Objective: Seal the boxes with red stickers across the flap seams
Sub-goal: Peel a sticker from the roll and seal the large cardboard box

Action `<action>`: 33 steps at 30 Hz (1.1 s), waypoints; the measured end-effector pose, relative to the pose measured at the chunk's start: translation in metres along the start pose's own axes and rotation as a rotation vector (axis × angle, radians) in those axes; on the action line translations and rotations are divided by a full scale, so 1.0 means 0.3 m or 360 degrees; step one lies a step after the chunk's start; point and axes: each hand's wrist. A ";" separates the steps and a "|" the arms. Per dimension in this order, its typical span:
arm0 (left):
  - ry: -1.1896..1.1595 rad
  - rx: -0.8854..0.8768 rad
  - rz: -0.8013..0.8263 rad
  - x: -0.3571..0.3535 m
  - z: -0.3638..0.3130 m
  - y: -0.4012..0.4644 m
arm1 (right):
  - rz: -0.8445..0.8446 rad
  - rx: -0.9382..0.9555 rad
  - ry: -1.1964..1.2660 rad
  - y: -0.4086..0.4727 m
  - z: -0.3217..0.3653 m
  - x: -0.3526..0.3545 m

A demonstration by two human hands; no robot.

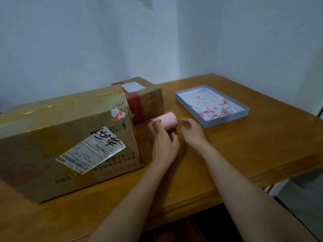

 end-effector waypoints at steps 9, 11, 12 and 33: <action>-0.0433 0.0466 0.0160 0.007 0.032 0.036 | 0.0073 0.0188 -0.0331 0.027 -0.036 -0.040; -0.0481 0.0540 0.0212 0.015 0.036 0.039 | 0.0103 0.0215 -0.0366 0.026 -0.040 -0.046; -0.0500 0.0560 0.0214 0.019 0.036 0.041 | 0.0115 0.0227 -0.0374 0.026 -0.043 -0.049; -0.0775 0.0419 0.0134 0.030 0.053 0.031 | -0.0112 0.0313 0.0030 0.008 -0.044 -0.025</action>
Point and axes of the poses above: each hand's wrist, its own y-axis towards the middle knuckle, its own x-axis out of the back of the hand, z = x × y, and after that the axes turned 9 degrees about x, right-handed
